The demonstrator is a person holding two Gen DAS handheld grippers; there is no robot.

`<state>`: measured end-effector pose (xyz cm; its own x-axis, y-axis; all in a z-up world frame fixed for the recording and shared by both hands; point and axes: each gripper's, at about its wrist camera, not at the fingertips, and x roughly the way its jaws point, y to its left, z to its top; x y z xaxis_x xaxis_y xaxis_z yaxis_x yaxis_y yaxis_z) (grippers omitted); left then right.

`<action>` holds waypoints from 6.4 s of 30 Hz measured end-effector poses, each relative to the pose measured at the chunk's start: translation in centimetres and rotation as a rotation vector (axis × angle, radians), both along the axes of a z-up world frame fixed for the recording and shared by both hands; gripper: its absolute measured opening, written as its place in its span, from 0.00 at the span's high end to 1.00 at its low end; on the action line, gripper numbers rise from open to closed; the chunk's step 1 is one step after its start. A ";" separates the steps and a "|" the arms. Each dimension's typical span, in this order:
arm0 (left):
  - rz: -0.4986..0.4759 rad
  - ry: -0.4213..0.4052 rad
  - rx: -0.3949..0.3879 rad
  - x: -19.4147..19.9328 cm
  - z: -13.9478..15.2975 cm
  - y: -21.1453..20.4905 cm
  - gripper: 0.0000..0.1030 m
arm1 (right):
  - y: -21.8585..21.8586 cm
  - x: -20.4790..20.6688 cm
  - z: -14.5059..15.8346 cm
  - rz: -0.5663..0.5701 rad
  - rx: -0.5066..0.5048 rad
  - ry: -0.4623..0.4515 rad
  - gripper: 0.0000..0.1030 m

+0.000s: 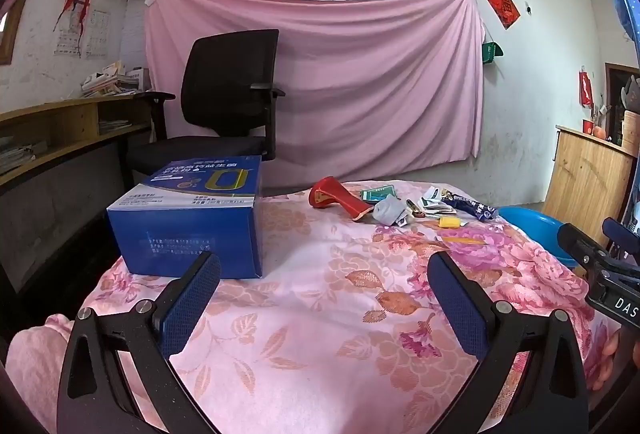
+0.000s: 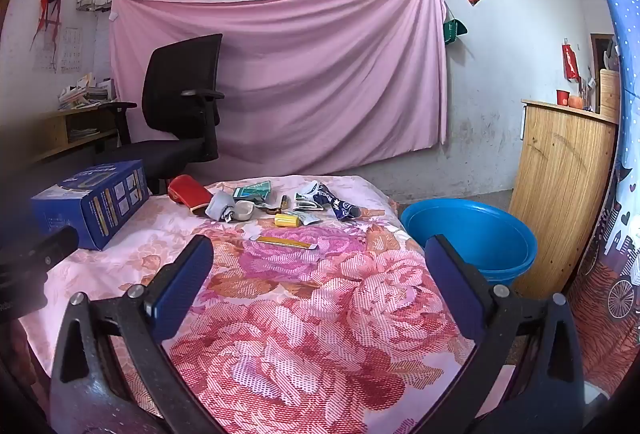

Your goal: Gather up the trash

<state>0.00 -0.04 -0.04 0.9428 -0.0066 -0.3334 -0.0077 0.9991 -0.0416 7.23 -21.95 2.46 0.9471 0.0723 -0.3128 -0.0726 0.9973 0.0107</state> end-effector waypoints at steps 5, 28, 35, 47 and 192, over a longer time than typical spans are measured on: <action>-0.002 -0.002 0.002 -0.2 0.3 0.5 0.02 | 0.0 0.0 0.0 0.000 -0.001 0.009 0.00; 0.018 -0.007 -0.015 -0.4 0.3 0.6 0.02 | 0.1 0.0 0.0 0.005 -0.005 0.006 0.00; 0.019 -0.007 -0.015 -0.4 0.4 0.6 0.02 | 0.2 0.0 0.0 0.004 -0.006 0.006 0.00; 0.019 -0.007 -0.016 -0.4 0.4 0.6 0.02 | 0.2 0.0 0.0 0.005 -0.005 0.007 0.00; -0.450 -0.119 -0.048 22.7 9.2 -23.3 0.93 | -14.2 13.0 8.7 -0.126 0.000 -0.359 0.41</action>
<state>22.71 -23.31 9.19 0.8743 -0.4362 -0.2128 0.4334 0.8991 -0.0619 20.28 -36.10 11.21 0.9978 -0.0517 0.0407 0.0514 0.9986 0.0073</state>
